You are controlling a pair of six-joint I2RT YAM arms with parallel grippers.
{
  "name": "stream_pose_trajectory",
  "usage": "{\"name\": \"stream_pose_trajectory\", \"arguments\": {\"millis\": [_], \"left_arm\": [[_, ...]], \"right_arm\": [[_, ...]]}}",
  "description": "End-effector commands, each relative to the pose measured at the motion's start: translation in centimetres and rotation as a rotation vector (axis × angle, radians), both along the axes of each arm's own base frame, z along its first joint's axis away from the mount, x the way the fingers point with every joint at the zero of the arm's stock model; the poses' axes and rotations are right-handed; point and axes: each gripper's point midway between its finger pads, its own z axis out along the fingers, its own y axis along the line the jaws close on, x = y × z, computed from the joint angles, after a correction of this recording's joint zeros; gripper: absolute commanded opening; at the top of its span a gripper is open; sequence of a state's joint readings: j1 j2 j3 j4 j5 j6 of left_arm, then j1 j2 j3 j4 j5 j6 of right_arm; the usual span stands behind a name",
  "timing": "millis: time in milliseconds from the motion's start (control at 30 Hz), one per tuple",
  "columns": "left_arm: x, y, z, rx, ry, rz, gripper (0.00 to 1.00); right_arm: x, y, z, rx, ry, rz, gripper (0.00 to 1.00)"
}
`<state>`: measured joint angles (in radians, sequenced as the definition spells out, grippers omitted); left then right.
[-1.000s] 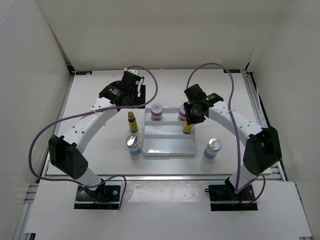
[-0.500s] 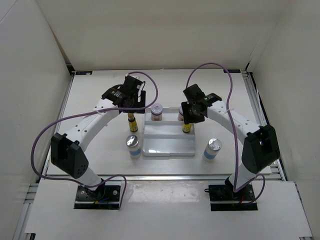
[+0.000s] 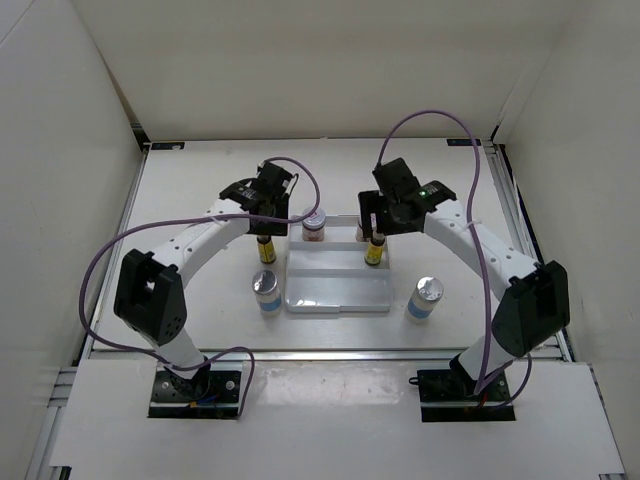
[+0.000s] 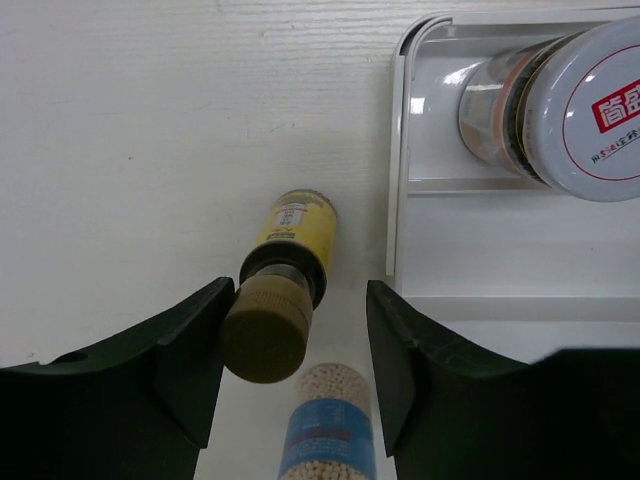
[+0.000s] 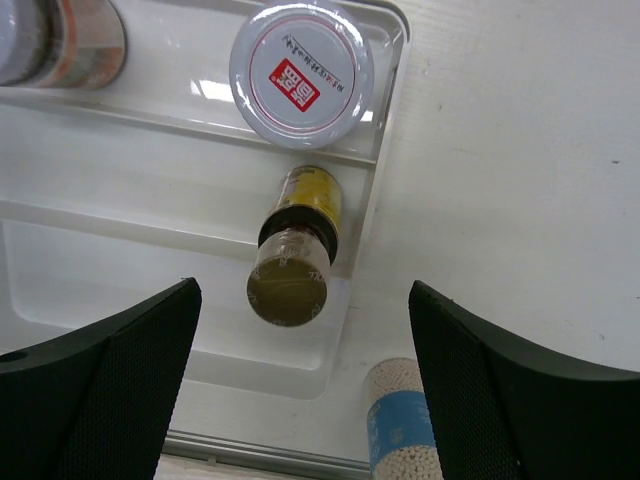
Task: Organize the condiment bottles
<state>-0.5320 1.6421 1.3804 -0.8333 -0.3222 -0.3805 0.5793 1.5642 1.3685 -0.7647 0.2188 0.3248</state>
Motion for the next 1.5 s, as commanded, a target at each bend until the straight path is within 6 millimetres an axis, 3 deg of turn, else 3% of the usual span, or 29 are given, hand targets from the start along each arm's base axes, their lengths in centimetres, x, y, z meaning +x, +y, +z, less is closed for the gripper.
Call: {"name": "stream_pose_trajectory", "arguments": {"millis": [0,200,300,400,500,567,700,800,1100,1467], "left_arm": [[0.5,-0.4,-0.4,-0.027,-0.010,0.013,0.64],[0.8,-0.4,-0.7,-0.016,-0.006,0.018,0.41],[1.3,-0.4,0.0,-0.010,-0.028,0.015,0.26],[1.8,-0.4,2.4,-0.026,-0.074,0.022,0.11],[2.0,-0.8,5.8,-0.021,-0.158,0.016,0.11],[2.0,-2.1,7.9,-0.024,-0.197,-0.018,0.11],[1.7,-4.6,10.4,-0.079,-0.237,-0.073,0.11],[1.3,-6.4,10.3,-0.116,-0.220,-0.112,0.11],[0.8,-9.3,6.0,-0.143,-0.106,-0.142,0.11],[0.0,-11.1,2.7,-0.166,-0.026,-0.155,0.11]], "right_arm": [[0.4,-0.1,3.3,0.018,-0.081,-0.008,0.88],[-0.1,-0.9,3.5,0.009,-0.095,-0.018,0.88],[-0.3,-1.0,3.6,0.010,-0.097,-0.018,0.88],[-0.5,-1.4,3.8,0.008,-0.107,-0.024,0.88],[-0.8,-1.7,3.4,-0.004,-0.103,-0.029,0.88],[-0.8,-1.9,3.4,-0.011,-0.107,-0.034,0.89],[-1.0,-2.1,2.7,-0.021,-0.092,-0.033,0.89],[-1.0,-2.1,2.7,-0.021,-0.092,-0.033,0.89],[-1.5,-2.9,3.1,-0.037,-0.110,-0.049,0.93],[-3.2,-4.5,3.1,-0.053,-0.102,-0.085,0.96]]}}
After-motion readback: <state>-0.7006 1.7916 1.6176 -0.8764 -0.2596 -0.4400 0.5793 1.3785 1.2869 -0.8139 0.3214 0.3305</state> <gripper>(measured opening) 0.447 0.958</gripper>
